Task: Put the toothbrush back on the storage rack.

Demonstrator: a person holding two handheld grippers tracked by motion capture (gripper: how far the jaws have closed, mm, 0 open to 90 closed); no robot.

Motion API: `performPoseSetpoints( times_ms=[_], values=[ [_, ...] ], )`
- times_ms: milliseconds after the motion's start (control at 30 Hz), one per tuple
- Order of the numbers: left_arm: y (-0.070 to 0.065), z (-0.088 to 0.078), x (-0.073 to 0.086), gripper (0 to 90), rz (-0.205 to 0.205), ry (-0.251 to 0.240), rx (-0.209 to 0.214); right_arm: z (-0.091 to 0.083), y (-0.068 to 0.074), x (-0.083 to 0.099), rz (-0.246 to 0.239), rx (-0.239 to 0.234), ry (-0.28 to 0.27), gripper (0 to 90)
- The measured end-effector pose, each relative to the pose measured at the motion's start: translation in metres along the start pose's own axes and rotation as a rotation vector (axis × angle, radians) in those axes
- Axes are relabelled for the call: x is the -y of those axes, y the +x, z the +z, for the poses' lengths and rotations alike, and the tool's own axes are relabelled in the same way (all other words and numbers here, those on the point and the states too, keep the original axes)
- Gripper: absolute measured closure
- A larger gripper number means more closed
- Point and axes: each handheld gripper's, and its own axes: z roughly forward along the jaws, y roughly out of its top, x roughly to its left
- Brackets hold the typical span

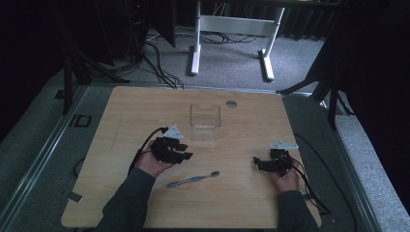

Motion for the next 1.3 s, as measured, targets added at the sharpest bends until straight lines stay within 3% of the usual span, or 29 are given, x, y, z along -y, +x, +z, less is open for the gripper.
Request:
performPoseSetpoints(
  times_ms=[1000,1300],
  values=[
    [-0.015,0.023,-0.004,59.1,0.043,0.109,0.012,0.000,0.000,0.000,0.000,-0.001,0.000,13.5],
    [-0.023,0.033,-0.005,61.2,0.080,0.162,0.028,0.000,0.000,0.000,-0.001,-0.001,0.000,13.5]
  ],
)
